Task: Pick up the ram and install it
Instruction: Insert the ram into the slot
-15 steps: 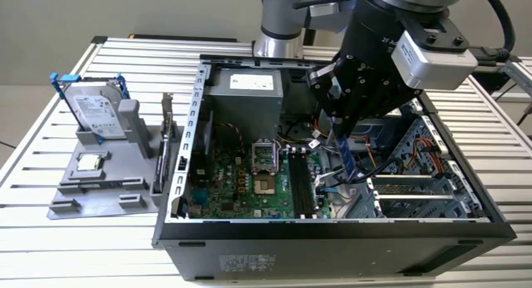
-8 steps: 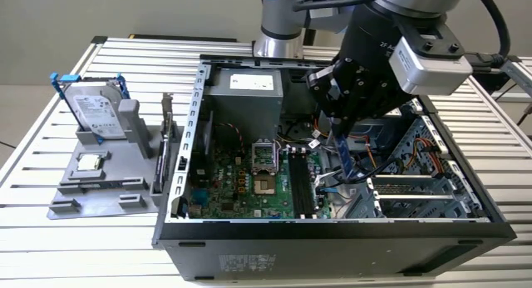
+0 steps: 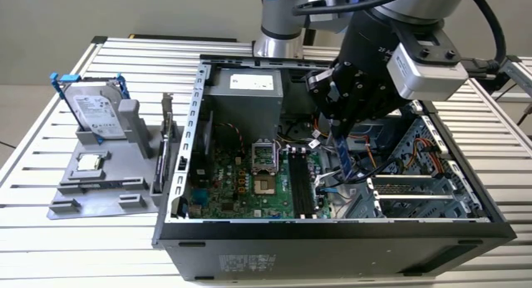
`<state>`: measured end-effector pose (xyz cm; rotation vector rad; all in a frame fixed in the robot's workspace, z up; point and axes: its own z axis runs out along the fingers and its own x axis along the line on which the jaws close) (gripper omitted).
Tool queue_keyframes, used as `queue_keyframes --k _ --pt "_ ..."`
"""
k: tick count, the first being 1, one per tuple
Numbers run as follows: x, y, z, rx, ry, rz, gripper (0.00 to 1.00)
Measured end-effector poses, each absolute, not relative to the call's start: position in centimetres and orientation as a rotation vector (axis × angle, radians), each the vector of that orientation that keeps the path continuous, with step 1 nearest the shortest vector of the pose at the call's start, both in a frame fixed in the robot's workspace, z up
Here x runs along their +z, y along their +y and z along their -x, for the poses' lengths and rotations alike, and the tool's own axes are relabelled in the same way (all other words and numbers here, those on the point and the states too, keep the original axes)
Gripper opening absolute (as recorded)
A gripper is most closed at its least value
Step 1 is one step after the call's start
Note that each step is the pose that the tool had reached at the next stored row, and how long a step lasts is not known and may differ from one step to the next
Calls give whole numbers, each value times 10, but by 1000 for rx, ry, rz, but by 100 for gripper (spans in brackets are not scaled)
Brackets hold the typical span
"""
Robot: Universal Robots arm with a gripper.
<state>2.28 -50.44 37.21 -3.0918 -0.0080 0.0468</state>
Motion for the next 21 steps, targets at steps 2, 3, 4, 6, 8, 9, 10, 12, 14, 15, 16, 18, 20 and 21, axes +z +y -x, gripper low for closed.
queue_keyframes --k 2,3,4,6,8,9,10,12,14,15,16,18,20,21 --pt "371 -504 -23 47 -8 3092 0" --pt "370 -504 -24 47 -8 3092 0" --pt "369 -504 -24 47 -8 3092 0" --pt "368 -504 -24 47 -8 3092 0" --pt "367 -504 -25 47 -8 3092 0" --pt "366 -504 -25 47 -8 3092 0" --pt "366 -504 -25 47 -8 3092 0" --pt "366 -504 -25 47 -8 3092 0" --pt "366 -504 -25 47 -8 3092 0" --pt "366 -504 -25 47 -8 3092 0" --pt "366 -504 -25 47 -8 3092 0" --pt "365 -504 -25 47 -8 3092 0" --pt "365 -504 -25 47 -8 3092 0" --pt "365 -504 -25 47 -8 3092 0"
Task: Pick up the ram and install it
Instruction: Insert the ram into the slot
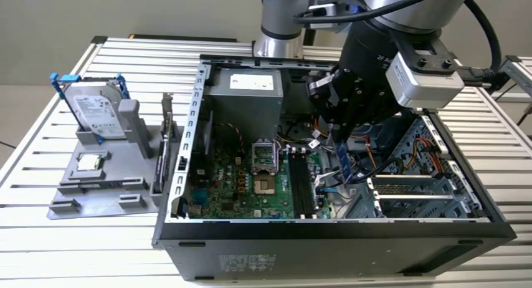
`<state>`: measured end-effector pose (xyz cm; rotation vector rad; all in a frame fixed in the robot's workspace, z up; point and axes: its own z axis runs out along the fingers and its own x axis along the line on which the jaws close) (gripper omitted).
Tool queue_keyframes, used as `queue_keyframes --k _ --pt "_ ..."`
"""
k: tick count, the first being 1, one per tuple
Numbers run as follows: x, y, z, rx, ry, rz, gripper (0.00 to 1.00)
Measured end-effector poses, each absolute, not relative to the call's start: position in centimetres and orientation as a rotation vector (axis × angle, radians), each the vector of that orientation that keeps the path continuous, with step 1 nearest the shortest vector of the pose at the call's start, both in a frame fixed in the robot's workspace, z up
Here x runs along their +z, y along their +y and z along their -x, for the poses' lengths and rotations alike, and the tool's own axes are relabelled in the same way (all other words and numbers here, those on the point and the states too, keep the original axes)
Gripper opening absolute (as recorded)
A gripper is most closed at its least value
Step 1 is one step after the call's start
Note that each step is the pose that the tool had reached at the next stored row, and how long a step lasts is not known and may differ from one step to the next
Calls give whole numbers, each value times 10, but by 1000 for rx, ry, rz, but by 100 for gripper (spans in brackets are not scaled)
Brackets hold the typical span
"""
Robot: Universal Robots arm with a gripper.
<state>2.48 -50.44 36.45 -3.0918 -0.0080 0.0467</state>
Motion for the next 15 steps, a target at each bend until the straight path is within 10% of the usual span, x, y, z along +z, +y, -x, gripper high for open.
queue_keyframes --k 15 --pt "358 -504 -25 46 -8 3092 0"
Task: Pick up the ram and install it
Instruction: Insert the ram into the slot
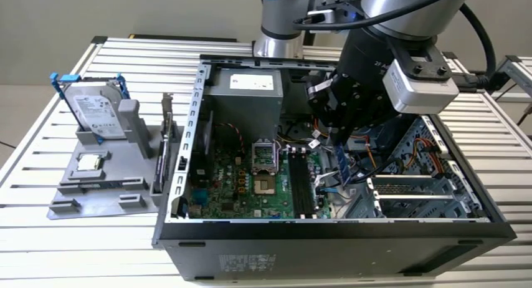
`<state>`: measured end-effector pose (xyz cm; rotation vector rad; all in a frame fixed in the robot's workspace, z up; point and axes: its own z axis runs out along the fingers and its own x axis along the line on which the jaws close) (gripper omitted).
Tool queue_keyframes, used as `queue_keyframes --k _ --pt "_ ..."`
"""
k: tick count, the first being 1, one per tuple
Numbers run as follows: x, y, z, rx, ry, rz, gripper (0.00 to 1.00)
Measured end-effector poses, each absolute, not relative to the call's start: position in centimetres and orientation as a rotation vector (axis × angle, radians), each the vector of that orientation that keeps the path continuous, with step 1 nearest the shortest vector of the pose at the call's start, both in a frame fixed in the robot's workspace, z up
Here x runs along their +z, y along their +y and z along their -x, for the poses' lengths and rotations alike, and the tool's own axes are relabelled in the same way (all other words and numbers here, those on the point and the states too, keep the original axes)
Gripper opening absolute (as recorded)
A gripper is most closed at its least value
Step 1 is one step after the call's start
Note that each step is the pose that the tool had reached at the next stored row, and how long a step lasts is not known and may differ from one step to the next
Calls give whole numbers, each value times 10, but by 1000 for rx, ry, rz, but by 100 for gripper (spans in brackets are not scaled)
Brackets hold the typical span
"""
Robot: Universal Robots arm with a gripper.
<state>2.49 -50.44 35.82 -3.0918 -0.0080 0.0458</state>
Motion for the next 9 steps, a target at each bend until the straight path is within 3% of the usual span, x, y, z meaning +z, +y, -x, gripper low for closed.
queue_keyframes --k 9 --pt "354 -504 -25 45 -8 3109 0"
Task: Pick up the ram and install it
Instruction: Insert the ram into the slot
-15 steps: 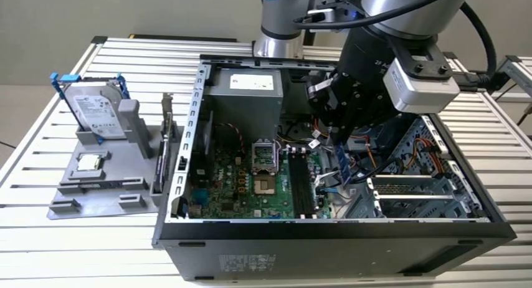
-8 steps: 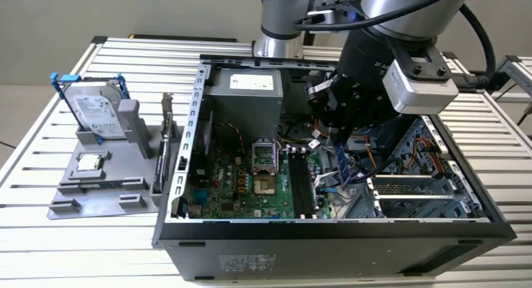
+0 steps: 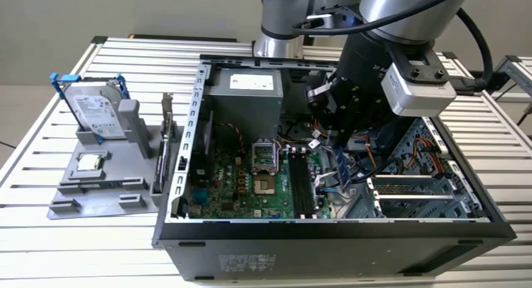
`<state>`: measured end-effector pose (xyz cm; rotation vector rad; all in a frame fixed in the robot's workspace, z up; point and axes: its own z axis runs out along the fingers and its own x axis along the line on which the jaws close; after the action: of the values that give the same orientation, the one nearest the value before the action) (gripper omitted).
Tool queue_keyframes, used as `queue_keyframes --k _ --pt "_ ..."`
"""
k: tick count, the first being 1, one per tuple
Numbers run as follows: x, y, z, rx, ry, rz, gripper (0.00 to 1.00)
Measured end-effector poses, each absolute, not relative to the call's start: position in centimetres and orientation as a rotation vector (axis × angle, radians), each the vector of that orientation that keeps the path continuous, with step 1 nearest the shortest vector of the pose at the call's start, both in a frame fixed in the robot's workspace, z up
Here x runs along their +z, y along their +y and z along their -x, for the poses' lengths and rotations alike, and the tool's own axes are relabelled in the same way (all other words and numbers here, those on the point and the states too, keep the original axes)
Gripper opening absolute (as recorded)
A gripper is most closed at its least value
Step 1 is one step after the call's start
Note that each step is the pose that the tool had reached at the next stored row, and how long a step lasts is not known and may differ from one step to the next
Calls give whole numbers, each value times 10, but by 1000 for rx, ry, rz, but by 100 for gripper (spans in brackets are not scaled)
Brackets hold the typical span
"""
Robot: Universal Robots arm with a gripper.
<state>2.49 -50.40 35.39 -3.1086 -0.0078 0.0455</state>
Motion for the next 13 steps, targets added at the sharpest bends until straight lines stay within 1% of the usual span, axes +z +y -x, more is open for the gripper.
queue_keyframes --k 13 --pt "351 -504 -25 44 -8 3112 0"
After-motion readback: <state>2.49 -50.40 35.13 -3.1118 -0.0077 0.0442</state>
